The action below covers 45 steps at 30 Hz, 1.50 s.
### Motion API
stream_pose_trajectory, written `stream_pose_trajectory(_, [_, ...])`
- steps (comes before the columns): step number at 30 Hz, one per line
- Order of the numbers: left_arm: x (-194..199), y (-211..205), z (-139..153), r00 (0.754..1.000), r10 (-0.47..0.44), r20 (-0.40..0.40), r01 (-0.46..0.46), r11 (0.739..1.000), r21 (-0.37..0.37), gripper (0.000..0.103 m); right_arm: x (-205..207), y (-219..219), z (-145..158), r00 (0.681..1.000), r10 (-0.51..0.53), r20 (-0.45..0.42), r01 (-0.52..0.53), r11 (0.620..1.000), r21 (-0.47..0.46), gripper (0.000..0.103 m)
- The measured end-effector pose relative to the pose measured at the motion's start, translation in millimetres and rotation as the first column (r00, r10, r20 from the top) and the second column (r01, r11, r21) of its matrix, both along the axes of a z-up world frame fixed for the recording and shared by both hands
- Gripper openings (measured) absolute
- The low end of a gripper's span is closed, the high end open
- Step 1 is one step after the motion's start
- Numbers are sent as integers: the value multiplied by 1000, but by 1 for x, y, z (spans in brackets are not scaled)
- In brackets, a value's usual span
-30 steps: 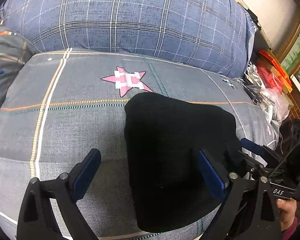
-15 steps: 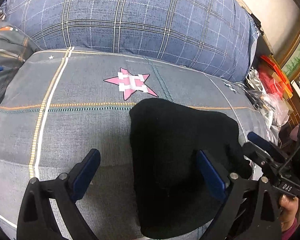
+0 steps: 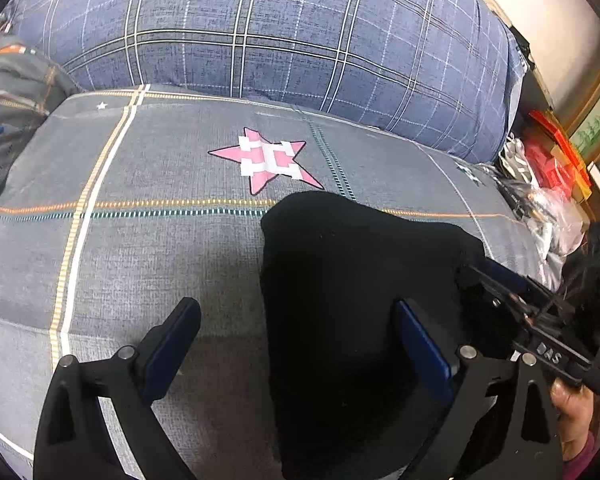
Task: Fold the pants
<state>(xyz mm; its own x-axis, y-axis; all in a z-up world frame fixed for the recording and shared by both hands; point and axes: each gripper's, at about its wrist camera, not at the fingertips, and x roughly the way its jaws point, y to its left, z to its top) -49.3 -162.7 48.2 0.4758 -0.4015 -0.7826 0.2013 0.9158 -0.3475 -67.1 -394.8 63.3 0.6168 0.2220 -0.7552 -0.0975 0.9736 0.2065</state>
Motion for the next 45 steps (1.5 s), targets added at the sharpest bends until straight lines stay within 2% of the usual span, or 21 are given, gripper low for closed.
stream_pose_trajectory(5, [-8, 11, 10, 1000, 13, 25, -12, 999, -41, 97, -15, -5, 10, 999, 32, 20, -32, 999, 41, 87])
stream_pose_trajectory(10, [-8, 9, 3, 1000, 21, -2, -21, 1000, -2, 98, -23, 1, 11, 1000, 32, 1, -32, 999, -5, 88])
stream_pose_trajectory(14, [-11, 5, 1, 1000, 12, 9, -12, 1000, 15, 98, -28, 5, 12, 1000, 26, -1, -26, 1000, 6, 88])
stream_pose_trajectory(20, [-15, 2, -4, 1000, -19, 9, 19, 1000, 4, 98, -32, -4, 7, 1000, 19, 2, -19, 1000, 6, 92])
stream_pose_trajectory(23, [-13, 2, -9, 1000, -23, -2, 23, 1000, -20, 99, -27, -18, -3, 999, -9, -39, 12, 997, 71, 94])
stream_pose_trajectory(27, [-8, 0, -17, 999, -21, -30, 19, 998, -52, 101, -20, -23, -17, 996, 37, -76, -22, 981, 194, 94])
stream_pose_trajectory(30, [-5, -5, -20, 999, -36, -30, 34, 998, -54, 102, -14, -21, -29, 993, 58, -108, -33, 976, 216, 94])
stream_pose_trajectory(34, [-3, -12, -23, 999, -42, -13, 41, 998, -56, 103, -11, -18, -31, 993, 78, -84, -53, 963, 264, 96])
stream_pose_trajectory(37, [-3, -20, -25, 999, -53, 12, 54, 997, -48, 103, -8, -10, -32, 993, 106, -56, -87, 961, 263, 96])
stream_pose_trajectory(38, [-4, -21, -25, 998, -59, 18, 60, 997, -47, 103, -9, -5, -32, 993, 110, -45, -96, 965, 244, 93])
stream_pose_trajectory(39, [-5, -23, -24, 997, -70, 20, 71, 996, -50, 99, -11, -3, -30, 995, 97, -34, -87, 972, 220, 84])
stream_pose_trajectory(40, [-6, -25, -23, 996, -87, 28, 88, 994, -61, 90, -13, -2, -28, 996, 90, -15, -85, 973, 212, 77])
stream_pose_trajectory(41, [-9, -29, -21, 993, -117, 36, 119, 991, -66, 75, -16, -2, -25, 996, 93, 6, -92, 972, 214, 65])
stream_pose_trajectory(42, [-12, -30, -16, 991, -121, 51, 123, 991, -48, 71, -20, 0, -20, 995, 96, 21, -98, 976, 194, 52])
stream_pose_trajectory(43, [-14, -31, -13, 990, -130, 59, 132, 990, -40, 68, -23, 2, -14, 995, 97, 32, -101, 980, 170, 49])
stream_pose_trajectory(45, [-15, -29, -5, 988, -143, 63, 146, 989, -31, 55, -28, 5, -4, 994, 98, 52, -105, 983, 153, 45])
